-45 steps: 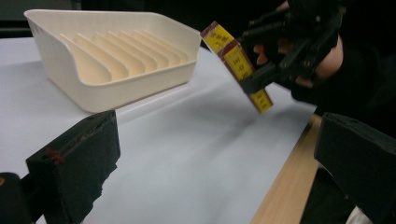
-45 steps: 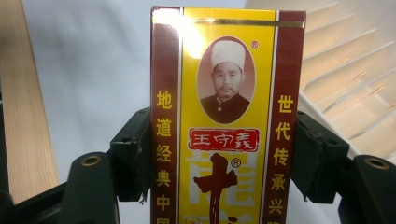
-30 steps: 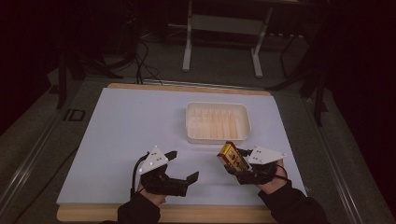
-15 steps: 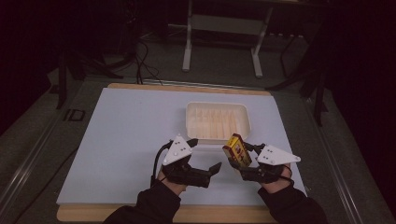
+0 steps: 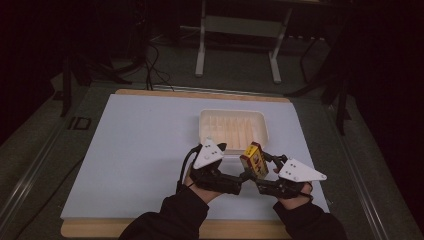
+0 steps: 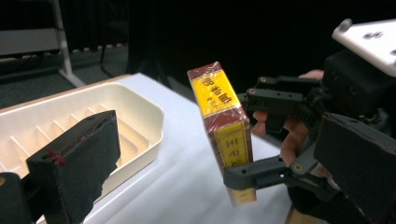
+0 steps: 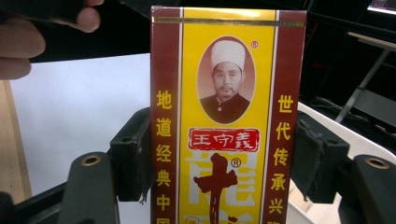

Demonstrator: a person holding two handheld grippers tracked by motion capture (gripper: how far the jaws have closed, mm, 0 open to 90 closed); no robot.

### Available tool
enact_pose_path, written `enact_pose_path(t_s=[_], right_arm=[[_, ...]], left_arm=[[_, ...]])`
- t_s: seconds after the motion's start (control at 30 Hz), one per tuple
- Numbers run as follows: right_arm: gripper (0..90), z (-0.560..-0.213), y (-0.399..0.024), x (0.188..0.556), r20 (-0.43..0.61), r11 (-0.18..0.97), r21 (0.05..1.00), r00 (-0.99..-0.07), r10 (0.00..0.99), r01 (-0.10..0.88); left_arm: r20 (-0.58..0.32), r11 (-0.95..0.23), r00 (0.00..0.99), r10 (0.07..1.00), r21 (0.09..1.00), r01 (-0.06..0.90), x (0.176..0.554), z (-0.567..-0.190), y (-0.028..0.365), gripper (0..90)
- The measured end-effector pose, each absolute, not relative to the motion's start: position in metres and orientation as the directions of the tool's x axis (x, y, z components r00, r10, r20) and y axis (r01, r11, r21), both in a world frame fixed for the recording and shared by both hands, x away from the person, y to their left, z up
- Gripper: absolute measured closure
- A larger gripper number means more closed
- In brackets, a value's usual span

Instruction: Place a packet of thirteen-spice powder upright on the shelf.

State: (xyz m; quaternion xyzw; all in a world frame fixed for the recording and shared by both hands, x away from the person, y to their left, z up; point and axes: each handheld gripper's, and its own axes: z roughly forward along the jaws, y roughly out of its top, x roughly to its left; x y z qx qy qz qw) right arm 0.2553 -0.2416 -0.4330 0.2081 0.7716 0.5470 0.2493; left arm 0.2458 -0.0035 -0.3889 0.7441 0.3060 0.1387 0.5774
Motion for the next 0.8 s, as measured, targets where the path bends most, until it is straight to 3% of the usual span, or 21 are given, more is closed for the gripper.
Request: enact_pose_path(t_s=[0.2, 0.43, 0.6, 0.8], right_arm=[[32.0, -0.434, -0.238, 0.253, -0.173, 0.326, 0.945, -0.793, 0.584, 0.034], [32.0, -0.433, -0.238, 0.253, -0.176, 0.323, 0.946, -0.791, 0.586, 0.030], [32.0, -0.433, -0.238, 0.253, -0.174, 0.323, 0.946, -0.794, 0.582, 0.029], [31.9, -0.436, -0.236, 0.253, -0.180, 0.335, 0.942, -0.791, 0.584, 0.033]], left_arm=[[-0.212, -0.113, 0.735, 0.644, 0.924, 0.366, 0.251, -0.391, -0.017, 8.1], [-0.218, -0.108, 0.732, 0.646, 0.923, 0.369, 0.251, -0.395, -0.023, 27.0], [-0.200, -0.121, 0.733, 0.650, 0.925, 0.359, 0.250, -0.397, -0.026, 47.1], [-0.174, -0.162, 0.705, 0.687, 0.910, 0.382, 0.251, -0.399, -0.030, 60.3]])
